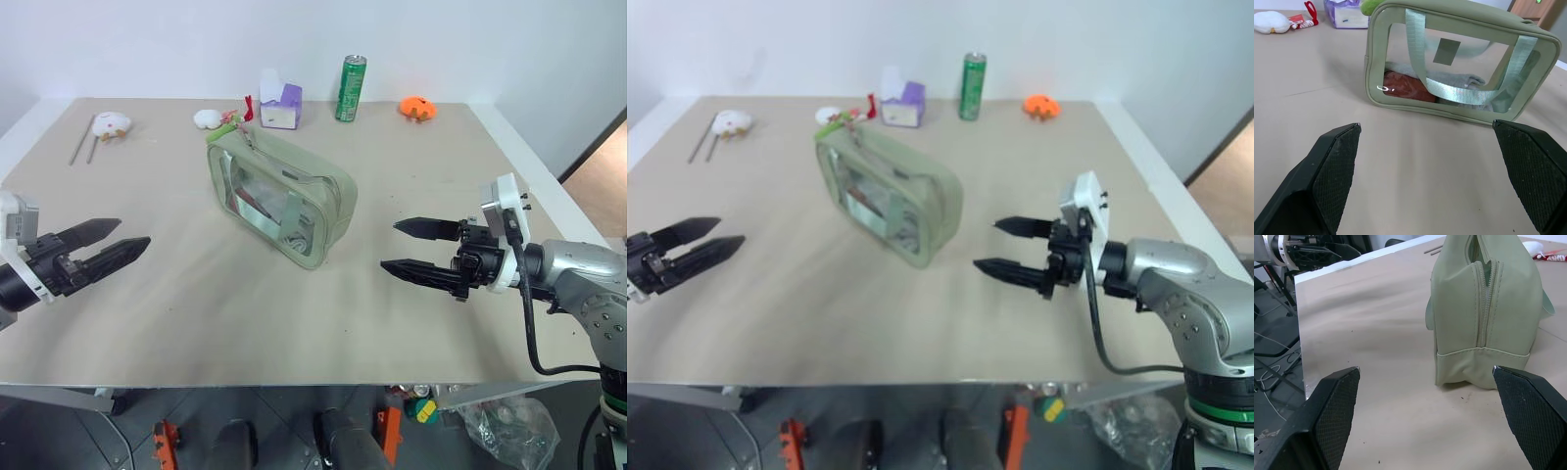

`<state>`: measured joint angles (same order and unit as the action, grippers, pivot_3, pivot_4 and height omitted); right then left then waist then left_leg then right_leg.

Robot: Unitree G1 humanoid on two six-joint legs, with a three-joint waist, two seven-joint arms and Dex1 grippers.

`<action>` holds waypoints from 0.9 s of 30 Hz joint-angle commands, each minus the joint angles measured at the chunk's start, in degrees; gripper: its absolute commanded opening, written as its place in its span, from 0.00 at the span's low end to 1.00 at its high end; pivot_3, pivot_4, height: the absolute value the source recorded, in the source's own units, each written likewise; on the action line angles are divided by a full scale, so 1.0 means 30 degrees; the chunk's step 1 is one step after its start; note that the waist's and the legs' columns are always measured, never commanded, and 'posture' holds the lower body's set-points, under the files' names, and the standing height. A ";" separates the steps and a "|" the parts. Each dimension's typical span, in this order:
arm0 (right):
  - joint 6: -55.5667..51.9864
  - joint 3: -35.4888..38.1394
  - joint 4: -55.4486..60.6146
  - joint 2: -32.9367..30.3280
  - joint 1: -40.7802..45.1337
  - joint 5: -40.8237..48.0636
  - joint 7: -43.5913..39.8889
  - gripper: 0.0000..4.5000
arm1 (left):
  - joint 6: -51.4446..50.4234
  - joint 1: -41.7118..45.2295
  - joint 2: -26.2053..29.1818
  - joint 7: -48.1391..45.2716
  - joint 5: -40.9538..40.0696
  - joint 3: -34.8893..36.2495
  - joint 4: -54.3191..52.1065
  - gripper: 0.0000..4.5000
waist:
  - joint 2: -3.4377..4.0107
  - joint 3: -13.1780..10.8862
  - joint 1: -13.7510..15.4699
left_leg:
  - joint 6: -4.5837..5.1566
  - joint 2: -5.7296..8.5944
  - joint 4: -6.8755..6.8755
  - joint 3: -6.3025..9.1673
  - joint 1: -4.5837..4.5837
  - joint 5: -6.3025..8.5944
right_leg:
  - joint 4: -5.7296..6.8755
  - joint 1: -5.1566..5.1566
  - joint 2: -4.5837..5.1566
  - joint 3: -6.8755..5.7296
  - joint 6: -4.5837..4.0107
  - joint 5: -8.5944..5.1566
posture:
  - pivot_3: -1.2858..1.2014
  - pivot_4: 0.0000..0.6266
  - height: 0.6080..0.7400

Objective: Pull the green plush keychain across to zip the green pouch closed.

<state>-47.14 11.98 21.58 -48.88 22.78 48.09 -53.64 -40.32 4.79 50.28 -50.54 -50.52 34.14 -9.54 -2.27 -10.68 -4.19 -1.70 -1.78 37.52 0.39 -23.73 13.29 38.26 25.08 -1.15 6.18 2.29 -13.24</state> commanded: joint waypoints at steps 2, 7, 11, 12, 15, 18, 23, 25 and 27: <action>0.0395 -0.0335 0.0415 0.0818 0.0958 -0.0505 0.1472 1.00 | 0.0063 0.0401 -0.0083 -0.0048 -0.0243 0.0059 -0.0233 0.99 | -0.0007 0.0005 -0.0024 | 0.0000 0.0000 0.0000 0.0000 0.0000 0.0000 | 0.0000 0.0000 0.0001 0.0001 0.0001 0.0001 | 0.52 0.24 1.00; 0.0986 -0.2404 0.0330 0.2277 0.2834 -0.2528 0.3109 1.00 | 0.0105 0.1586 -0.0609 -0.0013 -0.0574 -0.1091 -0.0932 0.99 | -0.0006 0.0004 -0.0040 | 0.0011 -0.0005 0.0008 -0.0008 0.0017 -0.0038 | 0.0017 0.0001 -0.0013 0.0001 -0.0018 0.0054 | 0.52 0.24 1.00; 0.1343 -0.3765 0.0640 0.3088 0.4941 -0.3429 0.3387 1.00 | 0.0292 0.3094 -0.0636 -0.0348 -0.0562 -0.2483 -0.1360 0.99 | -0.0006 0.0003 -0.0025 | 0.0006 0.0001 0.0013 -0.0004 0.0002 -0.0053 | 0.0016 0.0007 -0.0012 0.0006 -0.0006 0.0065 | 0.52 0.24 1.00; 0.1507 -0.4131 0.0616 0.3203 0.5440 -0.3774 0.3373 1.00 | 0.0281 0.3375 -0.0580 -0.0497 -0.0593 -0.2760 -0.1540 0.99 | -0.0006 0.0004 -0.0025 | 0.0005 0.0001 0.0013 -0.0002 0.0001 -0.0054 | 0.0016 0.0007 -0.0013 0.0006 -0.0005 0.0069 | 0.52 0.24 1.00; 0.2154 -0.5087 0.0325 0.3408 0.6631 -0.4660 0.3021 1.00 | 0.0296 0.4263 -0.0515 -0.0812 -0.0635 -0.3357 -0.1760 0.99 | -0.0006 0.0004 -0.0026 | 0.0005 0.0004 0.0012 -0.0002 -0.0004 -0.0054 | 0.0011 0.0004 -0.0010 0.0008 -0.0001 0.0069 | 0.52 0.24 1.00; 0.2664 -0.5642 0.0016 0.3692 0.7161 -0.4874 0.2252 1.00 | 0.0219 0.5008 -0.0546 -0.0928 -0.0994 -0.3463 -0.2110 0.99 | -0.0006 0.0004 -0.0023 | 0.0006 0.0002 0.0005 0.0017 -0.0016 -0.0053 | 0.0012 0.0016 -0.0018 0.0004 -0.0002 0.0068 | 0.52 0.24 1.00; 0.4012 -0.6989 -0.1372 0.4512 0.7374 -0.6456 0.1716 1.00 | 0.0186 0.5287 -0.0599 -0.1104 -0.1179 -0.3604 -0.2526 0.99 | -0.0006 0.0005 -0.0033 | 0.0006 0.0003 0.0008 0.0020 -0.0017 -0.0054 | 0.0012 0.0013 -0.0019 0.0006 -0.0004 0.0069 | 0.52 0.24 1.00; 0.4597 -0.7384 -0.2076 0.4885 0.7580 -0.7141 0.1624 1.00 | 0.0153 0.5191 -0.0598 -0.1131 -0.1274 -0.3608 -0.2828 0.99 | -0.0006 0.0004 -0.0039 | 0.0006 0.0000 0.0011 0.0018 -0.0015 -0.0055 | 0.0014 0.0015 -0.0021 0.0004 -0.0014 0.0076 | 0.52 0.24 1.00; 0.5464 -0.7914 -0.3123 0.5306 0.7931 -0.8185 0.1640 1.00 | 0.0122 0.5094 -0.0628 -0.1073 -0.1444 -0.3545 -0.3153 0.99 | -0.0007 0.0004 -0.0051 | 0.0007 -0.0001 0.0011 0.0020 -0.0014 -0.0058 | 0.0015 0.0013 -0.0022 0.0001 -0.0016 0.0078 | 0.52 0.24 1.00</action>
<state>-33.61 -11.61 13.36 -33.54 44.22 25.83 -48.66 -40.34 19.86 48.02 -53.32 -53.83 22.57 -16.79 -2.29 -10.67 -4.34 -1.68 -1.79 37.56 0.45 -23.77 13.11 38.30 25.12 -1.22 6.18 2.23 -13.00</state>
